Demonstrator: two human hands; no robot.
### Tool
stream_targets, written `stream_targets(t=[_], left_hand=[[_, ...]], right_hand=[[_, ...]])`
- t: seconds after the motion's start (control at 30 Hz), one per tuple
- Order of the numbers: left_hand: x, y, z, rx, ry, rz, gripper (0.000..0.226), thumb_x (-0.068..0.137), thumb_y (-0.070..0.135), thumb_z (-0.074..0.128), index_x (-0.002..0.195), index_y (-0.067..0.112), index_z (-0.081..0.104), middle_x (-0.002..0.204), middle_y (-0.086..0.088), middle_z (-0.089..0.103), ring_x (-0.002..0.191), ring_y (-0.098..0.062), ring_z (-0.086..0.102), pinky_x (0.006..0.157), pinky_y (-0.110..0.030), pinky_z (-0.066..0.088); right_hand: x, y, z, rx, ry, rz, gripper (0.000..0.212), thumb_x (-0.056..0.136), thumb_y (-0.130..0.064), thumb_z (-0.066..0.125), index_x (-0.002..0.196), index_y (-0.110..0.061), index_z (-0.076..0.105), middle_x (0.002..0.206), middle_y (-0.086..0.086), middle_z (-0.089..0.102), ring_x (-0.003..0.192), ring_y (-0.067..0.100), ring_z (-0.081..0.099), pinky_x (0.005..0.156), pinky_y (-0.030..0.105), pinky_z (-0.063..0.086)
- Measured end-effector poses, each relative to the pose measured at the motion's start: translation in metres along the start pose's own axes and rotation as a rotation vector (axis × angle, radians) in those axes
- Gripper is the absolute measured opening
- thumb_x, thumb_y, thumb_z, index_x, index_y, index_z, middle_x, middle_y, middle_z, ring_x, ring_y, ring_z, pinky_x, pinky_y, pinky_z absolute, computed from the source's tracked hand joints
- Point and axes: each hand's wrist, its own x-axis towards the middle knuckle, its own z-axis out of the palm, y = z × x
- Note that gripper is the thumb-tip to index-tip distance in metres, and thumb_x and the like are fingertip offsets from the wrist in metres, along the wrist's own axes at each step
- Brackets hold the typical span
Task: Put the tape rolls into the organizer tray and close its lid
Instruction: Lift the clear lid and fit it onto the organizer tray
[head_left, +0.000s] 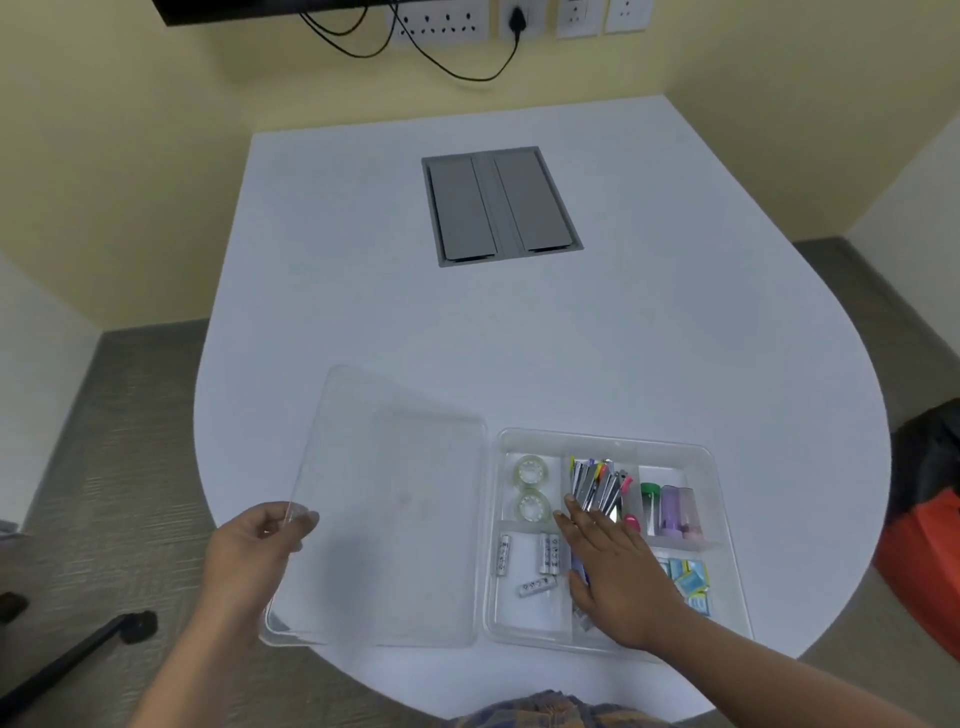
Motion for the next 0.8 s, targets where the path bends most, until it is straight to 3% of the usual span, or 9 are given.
stream_targets(t=[0.1,0.17,0.23,0.33,0.37,0.43,0.53,0.67,0.8], left_hand=[[-0.033,0.033,0.014,-0.099,0.049,0.1,0.003,0.08,0.013,0.073,0.082,0.013,0.071,0.078,-0.014,0.065,0.063,-0.013,0.058,0.073,-0.033,0.046],[-0.055,0.052,0.024,-0.146,0.045,0.174,0.006,0.081,0.008,0.071,0.084,0.012,0.071,0.079,-0.013,0.066,0.06,-0.008,0.058,0.072,-0.029,0.047],[-0.075,0.068,0.034,-0.147,0.027,0.279,0.012,0.079,0.005,0.072,0.084,0.017,0.072,0.082,-0.011,0.068,0.067,-0.013,0.058,0.073,-0.026,0.049],[-0.102,0.085,0.05,0.086,0.059,0.551,0.019,0.076,0.003,0.074,0.08,0.021,0.072,0.075,0.001,0.064,0.064,-0.01,0.058,0.062,-0.014,0.046],[-0.11,0.089,0.056,0.147,0.063,0.642,0.017,0.076,0.003,0.075,0.08,0.02,0.072,0.074,0.003,0.062,0.065,-0.012,0.058,0.057,-0.014,0.045],[-0.122,0.092,0.068,0.237,0.065,0.821,0.008,0.078,0.011,0.072,0.08,0.018,0.072,0.07,0.007,0.058,0.064,-0.012,0.057,0.05,-0.018,0.044],[-0.129,0.084,0.089,0.376,0.124,1.055,0.008,0.079,0.013,0.065,0.074,0.011,0.07,0.064,0.004,0.053,0.057,-0.011,0.051,0.048,-0.028,0.043],[-0.135,0.071,0.116,0.556,0.156,1.373,0.016,0.08,0.004,0.068,0.065,0.006,0.062,0.057,-0.005,0.049,0.05,-0.025,0.042,0.041,-0.038,0.037],[-0.132,0.069,0.128,0.657,0.096,1.568,0.013,0.079,0.004,0.07,0.067,0.005,0.065,0.057,-0.005,0.049,0.049,-0.025,0.04,0.041,-0.037,0.032]], right_hand=[[0.003,-0.003,-0.008,0.058,-0.015,-0.012,0.069,0.091,-0.04,0.039,0.152,-0.022,0.012,0.159,-0.003,-0.002,0.146,0.02,0.011,0.115,0.038,0.008],[0.003,-0.004,-0.018,0.127,-0.025,-0.031,0.07,0.091,-0.039,0.049,0.151,-0.021,0.017,0.16,-0.002,0.005,0.146,0.016,0.009,0.115,0.032,0.005],[0.001,-0.008,-0.034,0.327,-0.007,0.008,0.062,0.09,-0.034,0.058,0.146,-0.021,0.035,0.154,-0.003,0.029,0.14,0.012,0.028,0.112,0.024,0.017],[0.003,-0.01,-0.069,0.707,-0.044,0.176,0.026,0.09,-0.023,0.062,0.116,-0.023,0.062,0.119,-0.003,0.065,0.096,0.006,0.066,0.088,0.025,0.051],[0.004,-0.008,-0.082,0.849,-0.038,0.24,0.015,0.09,-0.018,0.061,0.104,-0.021,0.066,0.108,0.001,0.07,0.083,0.009,0.07,0.078,0.029,0.055],[0.007,0.001,-0.107,1.158,-0.011,0.397,0.011,0.092,-0.013,0.057,0.096,-0.013,0.067,0.099,0.007,0.074,0.076,0.018,0.073,0.062,0.03,0.05],[0.003,0.023,-0.14,1.609,-0.014,0.539,0.032,0.097,-0.036,0.05,0.106,-0.009,0.065,0.103,0.01,0.074,0.085,0.025,0.072,0.06,0.03,0.043],[-0.006,0.054,-0.171,1.867,0.009,0.517,0.058,0.091,-0.057,0.041,0.116,-0.009,0.062,0.113,0.012,0.071,0.087,0.022,0.072,0.056,0.024,0.054],[-0.017,0.074,-0.184,1.902,0.0,0.416,0.083,0.063,-0.064,0.071,0.123,-0.008,0.061,0.121,0.014,0.067,0.091,0.026,0.071,0.058,0.026,0.057]])
